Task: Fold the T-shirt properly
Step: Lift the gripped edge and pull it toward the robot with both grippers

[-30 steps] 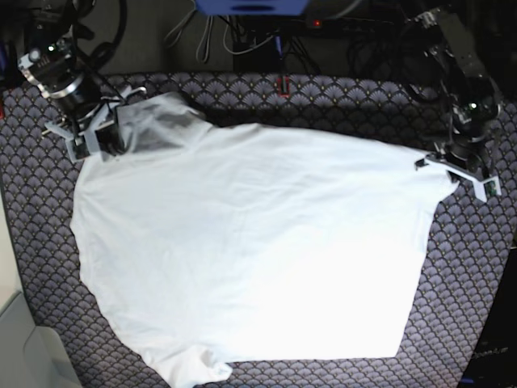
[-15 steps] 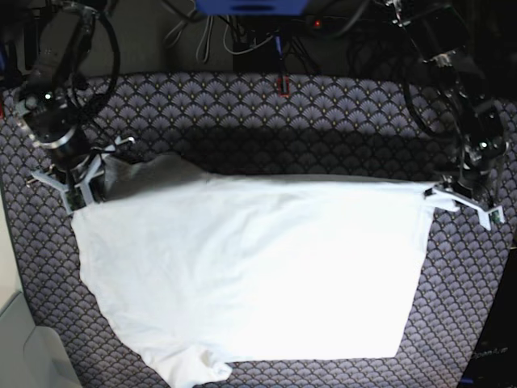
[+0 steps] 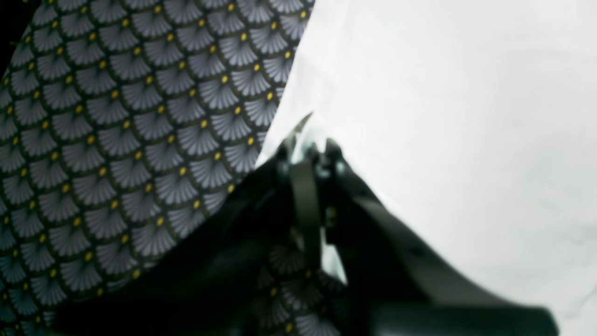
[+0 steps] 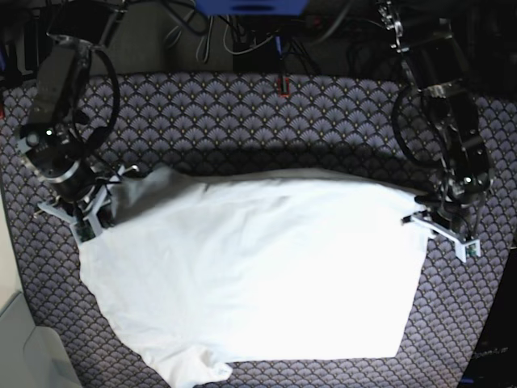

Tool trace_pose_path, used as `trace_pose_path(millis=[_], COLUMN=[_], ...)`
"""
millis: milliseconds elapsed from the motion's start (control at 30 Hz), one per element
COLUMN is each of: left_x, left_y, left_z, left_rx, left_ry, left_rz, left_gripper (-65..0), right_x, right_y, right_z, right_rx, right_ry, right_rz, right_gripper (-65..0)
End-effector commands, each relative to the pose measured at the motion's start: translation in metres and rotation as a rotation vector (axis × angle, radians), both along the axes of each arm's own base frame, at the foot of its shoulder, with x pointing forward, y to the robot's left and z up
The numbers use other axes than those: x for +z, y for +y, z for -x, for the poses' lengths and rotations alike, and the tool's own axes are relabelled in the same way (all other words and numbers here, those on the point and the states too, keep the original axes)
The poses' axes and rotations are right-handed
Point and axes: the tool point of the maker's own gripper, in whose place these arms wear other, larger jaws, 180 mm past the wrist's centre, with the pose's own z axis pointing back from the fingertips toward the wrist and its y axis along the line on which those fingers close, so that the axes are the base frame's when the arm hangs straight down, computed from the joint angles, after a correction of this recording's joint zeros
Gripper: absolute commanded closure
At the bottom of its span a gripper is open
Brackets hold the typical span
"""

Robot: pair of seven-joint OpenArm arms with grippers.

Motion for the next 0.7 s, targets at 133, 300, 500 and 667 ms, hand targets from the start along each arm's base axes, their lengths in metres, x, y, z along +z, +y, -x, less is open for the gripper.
trace_pose_path(millis=[133, 300, 500, 667], left_x=[0.016, 0.007, 0.002, 0.007], left_y=[0.021, 0.03, 0.026, 0.024], left_z=[-0.012, -0.012, -0.014, -0.02], left_rx=[0.021, 0.032, 0.029, 0.023], left_ry=[-0.042, -0.015, -0.004, -0.018], left_rz=[-0.038, -0.035, -0.021, -0.018], left_gripper=[-0.4, -0.4, -0.4, -0.5], right_x=[-0.002, -0.008, -0.011, -0.013], right_y=[-0.013, -0.019, -0.029, -0.03], right_z=[-0.009, -0.02, -0.028, -0.034], right_rx=[-0.008, -0.014, -0.019, -0.024], right_ry=[-0.004, -0.004, 0.012, 0.017], right_rz=[0.007, -0.014, -0.006, -0.017], right_gripper=[0.0, 0.0, 0.0, 0.0])
